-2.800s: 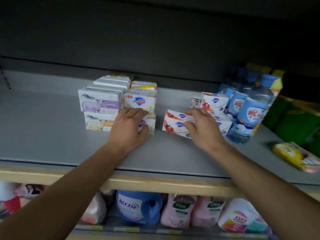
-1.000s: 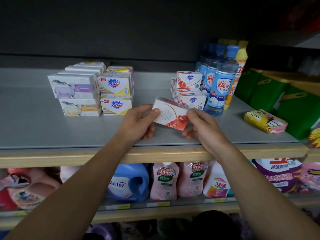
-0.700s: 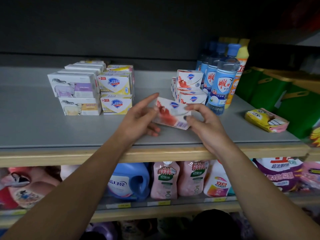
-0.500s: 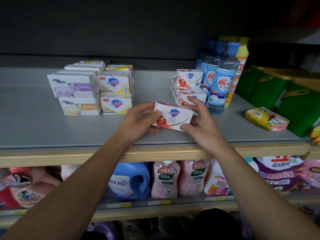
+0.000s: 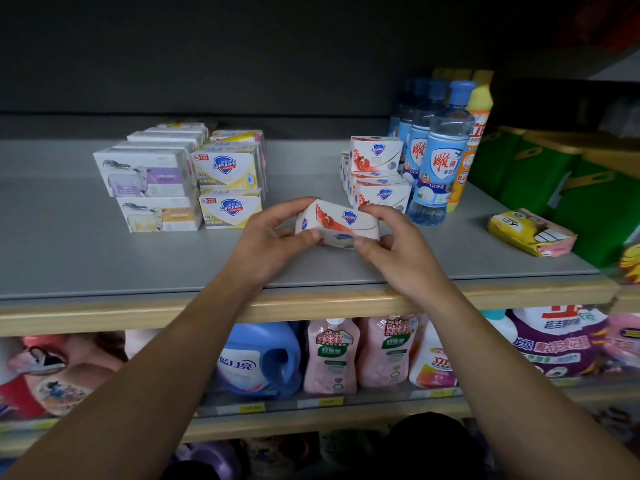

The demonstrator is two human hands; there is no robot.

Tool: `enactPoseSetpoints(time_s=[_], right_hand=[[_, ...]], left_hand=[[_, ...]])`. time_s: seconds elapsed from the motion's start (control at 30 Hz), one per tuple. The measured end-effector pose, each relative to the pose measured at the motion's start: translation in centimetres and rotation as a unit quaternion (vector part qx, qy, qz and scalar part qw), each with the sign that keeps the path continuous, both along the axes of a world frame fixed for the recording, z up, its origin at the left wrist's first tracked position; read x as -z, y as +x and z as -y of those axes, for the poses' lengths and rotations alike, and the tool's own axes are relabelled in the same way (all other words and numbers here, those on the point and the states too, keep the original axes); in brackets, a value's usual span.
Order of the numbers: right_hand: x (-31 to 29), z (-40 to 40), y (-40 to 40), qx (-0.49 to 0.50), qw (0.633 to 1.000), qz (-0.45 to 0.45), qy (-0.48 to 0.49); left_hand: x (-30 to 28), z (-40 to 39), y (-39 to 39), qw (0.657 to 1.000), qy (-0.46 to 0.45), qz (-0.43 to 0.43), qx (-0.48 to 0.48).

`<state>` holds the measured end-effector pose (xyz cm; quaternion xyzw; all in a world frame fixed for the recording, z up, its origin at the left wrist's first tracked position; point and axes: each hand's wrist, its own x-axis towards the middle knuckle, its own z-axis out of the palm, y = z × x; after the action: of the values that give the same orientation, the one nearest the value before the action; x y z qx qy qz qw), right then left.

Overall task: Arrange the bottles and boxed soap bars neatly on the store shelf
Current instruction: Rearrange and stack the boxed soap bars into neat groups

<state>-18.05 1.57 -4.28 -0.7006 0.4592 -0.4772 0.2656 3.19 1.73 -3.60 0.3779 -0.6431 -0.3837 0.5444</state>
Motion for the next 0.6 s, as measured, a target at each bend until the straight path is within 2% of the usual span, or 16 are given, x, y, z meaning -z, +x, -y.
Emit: enactPoseSetpoints(time_s=[0.13, 0.17, 0.27, 0.4, 0.53, 0.6], right_hand=[[0.2, 0.3, 0.1, 0.027, 0.999, 0.022, 0.007], [0.2, 0.3, 0.1, 0.032, 0.999, 0.030, 0.012], [-0.3, 0.4, 0.1, 0.031, 0.999, 0.000, 0.014], [-0.8, 1.4, -1.8, 0.087, 0.983, -0.162, 0.008], [-0.5, 2.4, -5.6, 0.118, 0.914, -0.383, 0.055], [0.1, 2.6, -6.1, 0.110, 0.892, -0.434, 0.066]], left_hand=[[-0.1, 0.3, -0.5, 0.999, 0.008, 0.007, -0.030], [-0.2, 0.4, -0.7, 0.999, 0.009, 0.034, -0.041], [-0.4, 0.7, -1.2, 0.977, -0.038, 0.192, -0.083], [-1.5, 1.7, -1.0, 0.954, -0.069, 0.264, -0.129], [-3.1, 3.4, -1.6, 0.949, -0.063, 0.253, -0.174], [-3.9, 4.7, -2.6, 0.949, -0.062, 0.248, -0.184]])
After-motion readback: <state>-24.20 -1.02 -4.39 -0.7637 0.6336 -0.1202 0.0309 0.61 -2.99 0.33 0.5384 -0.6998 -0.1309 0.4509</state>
